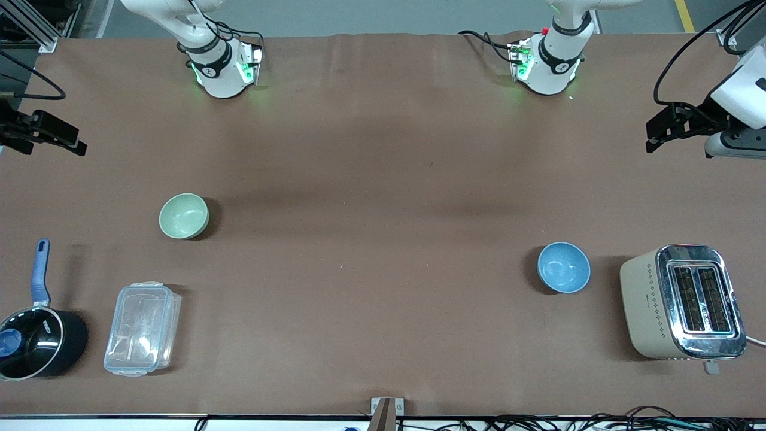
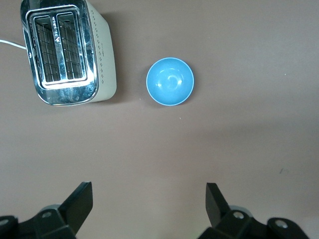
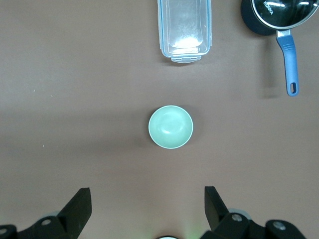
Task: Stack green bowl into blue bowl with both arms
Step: 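Reach the right gripper to the green bowl while the left gripper reaches the blue bowl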
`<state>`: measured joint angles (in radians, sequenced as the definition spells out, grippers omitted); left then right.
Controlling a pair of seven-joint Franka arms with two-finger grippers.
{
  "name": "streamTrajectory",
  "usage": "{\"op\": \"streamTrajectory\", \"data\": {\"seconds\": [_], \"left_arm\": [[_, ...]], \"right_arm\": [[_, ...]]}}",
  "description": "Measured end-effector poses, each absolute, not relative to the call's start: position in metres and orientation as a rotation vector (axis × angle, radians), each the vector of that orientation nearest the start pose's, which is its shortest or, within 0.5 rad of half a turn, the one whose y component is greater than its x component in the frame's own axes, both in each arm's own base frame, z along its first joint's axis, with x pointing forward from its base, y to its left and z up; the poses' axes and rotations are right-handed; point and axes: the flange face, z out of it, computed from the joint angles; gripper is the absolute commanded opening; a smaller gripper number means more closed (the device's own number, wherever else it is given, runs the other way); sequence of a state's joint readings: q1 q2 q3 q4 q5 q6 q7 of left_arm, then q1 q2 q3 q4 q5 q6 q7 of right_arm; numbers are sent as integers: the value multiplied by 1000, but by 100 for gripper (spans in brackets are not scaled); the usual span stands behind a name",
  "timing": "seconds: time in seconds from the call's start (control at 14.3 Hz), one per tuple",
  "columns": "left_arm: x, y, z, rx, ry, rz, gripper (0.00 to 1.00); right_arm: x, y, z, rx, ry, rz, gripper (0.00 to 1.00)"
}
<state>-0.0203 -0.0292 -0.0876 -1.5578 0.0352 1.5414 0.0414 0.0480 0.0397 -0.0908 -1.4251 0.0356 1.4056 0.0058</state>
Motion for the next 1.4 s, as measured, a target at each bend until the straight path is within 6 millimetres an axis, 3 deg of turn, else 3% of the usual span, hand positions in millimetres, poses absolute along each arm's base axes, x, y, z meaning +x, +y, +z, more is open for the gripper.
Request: {"op": "streamTrajectory", "data": {"seconds": [0.28, 0.42, 0.56, 0.7, 0.84, 0.98, 1.19, 1.4], "left_arm": [[540, -57, 644, -3095, 235, -24, 100], [548, -57, 635, -3097, 236, 0, 100], [566, -57, 602, -3099, 236, 88, 100], [594, -56, 550, -3103, 233, 170, 100], [622, -55, 494, -3109, 227, 207, 100], [642, -53, 446, -3116, 205, 221, 100], [660, -51, 380, -3131, 119, 166, 100], [667, -47, 317, -3138, 83, 144, 100]], "right_arm": [[551, -18, 656, -3116, 18, 74, 100], [551, -16, 656, -3119, 6, 75, 100], [551, -16, 656, -3120, 3, 76, 100], [551, -16, 654, -3121, 1, 85, 100], [552, -19, 637, -3139, 8, 144, 100], [556, -27, 596, -3160, 18, 205, 100], [562, -51, 498, -3164, -19, 187, 100], [543, -64, 408, -3169, -29, 136, 100]]}}
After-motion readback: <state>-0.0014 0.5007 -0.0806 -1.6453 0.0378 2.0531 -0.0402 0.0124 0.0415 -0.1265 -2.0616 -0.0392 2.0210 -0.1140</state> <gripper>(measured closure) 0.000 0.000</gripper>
